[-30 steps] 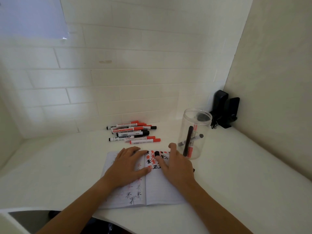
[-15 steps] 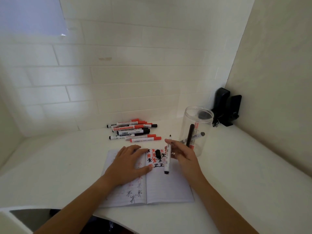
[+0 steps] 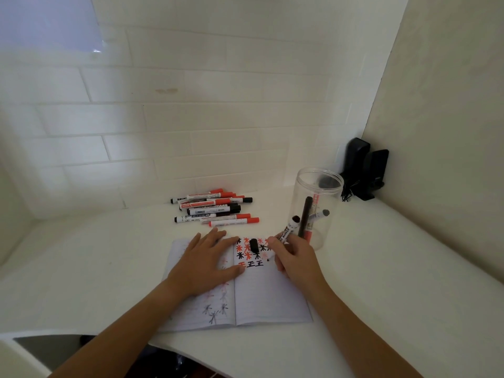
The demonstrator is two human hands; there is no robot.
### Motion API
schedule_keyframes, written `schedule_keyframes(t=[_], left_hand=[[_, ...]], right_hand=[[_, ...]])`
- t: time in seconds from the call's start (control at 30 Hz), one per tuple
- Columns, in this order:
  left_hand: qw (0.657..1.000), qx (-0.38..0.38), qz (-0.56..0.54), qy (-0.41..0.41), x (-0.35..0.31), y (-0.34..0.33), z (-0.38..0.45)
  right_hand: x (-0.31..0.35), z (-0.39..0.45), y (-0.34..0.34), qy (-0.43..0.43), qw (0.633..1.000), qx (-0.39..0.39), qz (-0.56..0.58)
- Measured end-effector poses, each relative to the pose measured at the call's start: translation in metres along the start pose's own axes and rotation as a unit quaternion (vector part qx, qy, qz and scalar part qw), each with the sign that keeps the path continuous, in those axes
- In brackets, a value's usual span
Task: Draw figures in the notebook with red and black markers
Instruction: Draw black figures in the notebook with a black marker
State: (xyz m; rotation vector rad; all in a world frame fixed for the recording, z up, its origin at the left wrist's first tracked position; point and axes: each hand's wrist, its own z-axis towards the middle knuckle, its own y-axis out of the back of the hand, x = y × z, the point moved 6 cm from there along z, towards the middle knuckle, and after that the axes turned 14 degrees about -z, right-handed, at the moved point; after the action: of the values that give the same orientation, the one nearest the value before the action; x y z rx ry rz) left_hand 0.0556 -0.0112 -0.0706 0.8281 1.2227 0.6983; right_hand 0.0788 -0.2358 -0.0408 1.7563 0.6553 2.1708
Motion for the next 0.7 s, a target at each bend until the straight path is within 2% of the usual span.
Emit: schedule_keyframes(t=[0.17, 0.3, 0.5, 0.7], left_hand=[[1.0, 0.003, 0.002, 0.003, 0.0, 0.0, 0.0], [1.0, -0.003, 0.006, 0.004, 0.0, 0.0, 0.0], [1.0, -0.002, -0.007, 0.003, 0.0, 0.001, -0.001], [1.0, -0.009, -0.008, 0.004, 0.0, 0.002, 0.0]], right_hand=[[0.004, 0.0, 0.003, -0.002, 1.0, 0.009, 0.005], [0.007, 0.0, 0.005, 0.013, 0.999, 0.007, -0.034], [-0.002, -0.001, 0.006, -0.033, 0.998, 0.009, -0.058], [-0.005, -0.001, 0.004, -0.038, 0.997, 0.027, -0.053]])
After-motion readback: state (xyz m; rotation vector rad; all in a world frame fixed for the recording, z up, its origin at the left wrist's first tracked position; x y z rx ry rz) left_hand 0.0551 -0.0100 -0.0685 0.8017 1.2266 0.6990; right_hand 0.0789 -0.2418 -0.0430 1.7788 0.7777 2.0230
